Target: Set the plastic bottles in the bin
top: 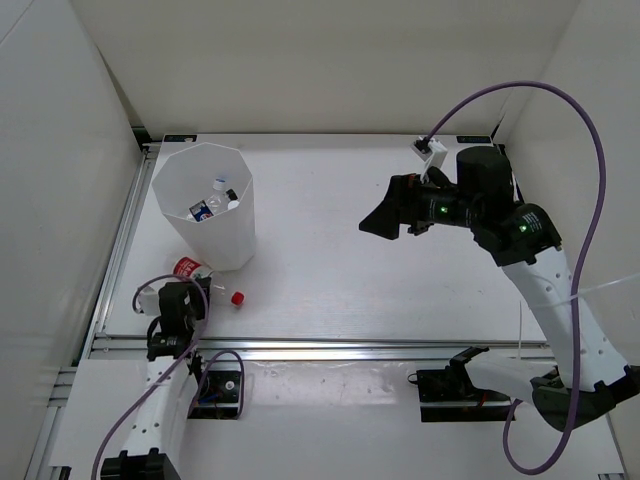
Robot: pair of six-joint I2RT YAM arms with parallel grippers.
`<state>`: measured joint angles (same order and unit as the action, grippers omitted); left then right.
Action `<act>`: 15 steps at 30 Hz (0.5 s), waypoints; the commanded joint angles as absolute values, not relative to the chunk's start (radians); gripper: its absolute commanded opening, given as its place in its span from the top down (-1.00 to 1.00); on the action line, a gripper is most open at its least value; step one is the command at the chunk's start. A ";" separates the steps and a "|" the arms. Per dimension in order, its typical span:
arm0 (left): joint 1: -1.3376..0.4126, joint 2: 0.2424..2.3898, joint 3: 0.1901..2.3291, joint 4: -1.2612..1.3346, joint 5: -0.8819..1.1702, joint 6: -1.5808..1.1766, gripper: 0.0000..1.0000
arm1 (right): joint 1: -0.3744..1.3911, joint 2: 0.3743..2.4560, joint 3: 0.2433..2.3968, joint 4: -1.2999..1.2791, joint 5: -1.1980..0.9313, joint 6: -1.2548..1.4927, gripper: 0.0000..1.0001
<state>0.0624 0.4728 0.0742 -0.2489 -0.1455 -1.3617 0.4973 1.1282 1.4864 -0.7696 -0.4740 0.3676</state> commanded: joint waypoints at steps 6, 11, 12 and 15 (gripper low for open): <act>0.080 0.368 0.424 -0.933 -0.139 -1.339 0.08 | 0.492 1.071 1.439 -0.730 -0.463 0.387 -1.00; 0.080 0.345 0.805 -1.077 -0.127 -1.220 0.11 | 0.492 1.049 1.365 -0.692 -0.463 0.405 -1.00; 0.080 0.371 0.851 -1.077 -0.127 -1.179 0.11 | 0.492 1.049 1.356 -0.692 -0.463 0.405 -1.00; 0.080 0.481 1.040 -0.987 -0.164 -1.036 0.13 | 0.492 1.039 1.356 -0.692 -0.472 0.396 -1.00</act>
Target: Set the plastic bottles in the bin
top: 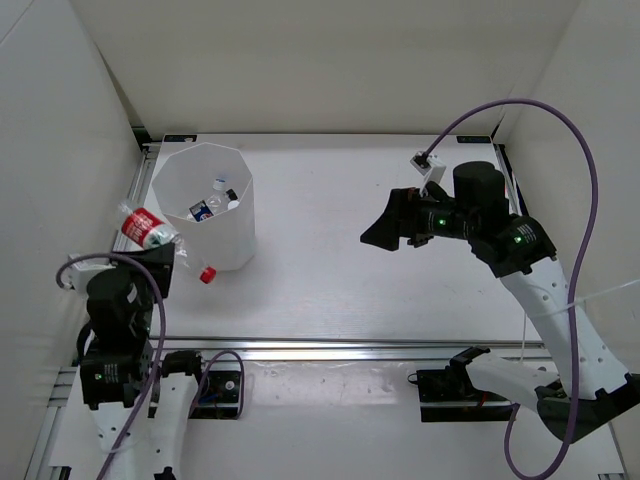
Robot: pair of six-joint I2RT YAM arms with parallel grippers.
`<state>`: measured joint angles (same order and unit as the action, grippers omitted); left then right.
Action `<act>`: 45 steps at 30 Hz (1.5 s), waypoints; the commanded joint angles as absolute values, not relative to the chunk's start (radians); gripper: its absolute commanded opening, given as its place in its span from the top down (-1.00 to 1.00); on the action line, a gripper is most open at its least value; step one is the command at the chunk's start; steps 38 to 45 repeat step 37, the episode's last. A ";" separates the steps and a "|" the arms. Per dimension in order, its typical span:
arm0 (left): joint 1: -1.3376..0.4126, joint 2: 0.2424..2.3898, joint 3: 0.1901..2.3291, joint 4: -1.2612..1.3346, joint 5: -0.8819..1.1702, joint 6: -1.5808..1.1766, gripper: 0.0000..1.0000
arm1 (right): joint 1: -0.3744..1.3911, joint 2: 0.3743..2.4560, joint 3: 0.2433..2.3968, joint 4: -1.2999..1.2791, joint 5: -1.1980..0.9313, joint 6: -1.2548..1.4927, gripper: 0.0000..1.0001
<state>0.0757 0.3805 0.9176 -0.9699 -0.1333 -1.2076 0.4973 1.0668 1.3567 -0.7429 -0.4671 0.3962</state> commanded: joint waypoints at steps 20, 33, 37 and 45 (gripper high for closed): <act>-0.018 1.063 1.468 -0.577 -0.253 -0.487 -1.00 | 0.492 1.071 1.379 -0.805 -0.319 0.377 -1.00; -0.031 0.591 0.993 -0.957 -0.330 -0.747 -1.00 | 0.483 1.135 1.405 -0.923 -0.001 0.578 -1.00; -0.031 0.571 0.907 -0.954 -0.359 -0.759 -1.00 | 0.483 1.158 1.394 -0.963 0.107 0.610 -1.00; -0.031 0.571 0.907 -0.954 -0.359 -0.759 -1.00 | 0.483 1.158 1.394 -0.963 0.107 0.610 -1.00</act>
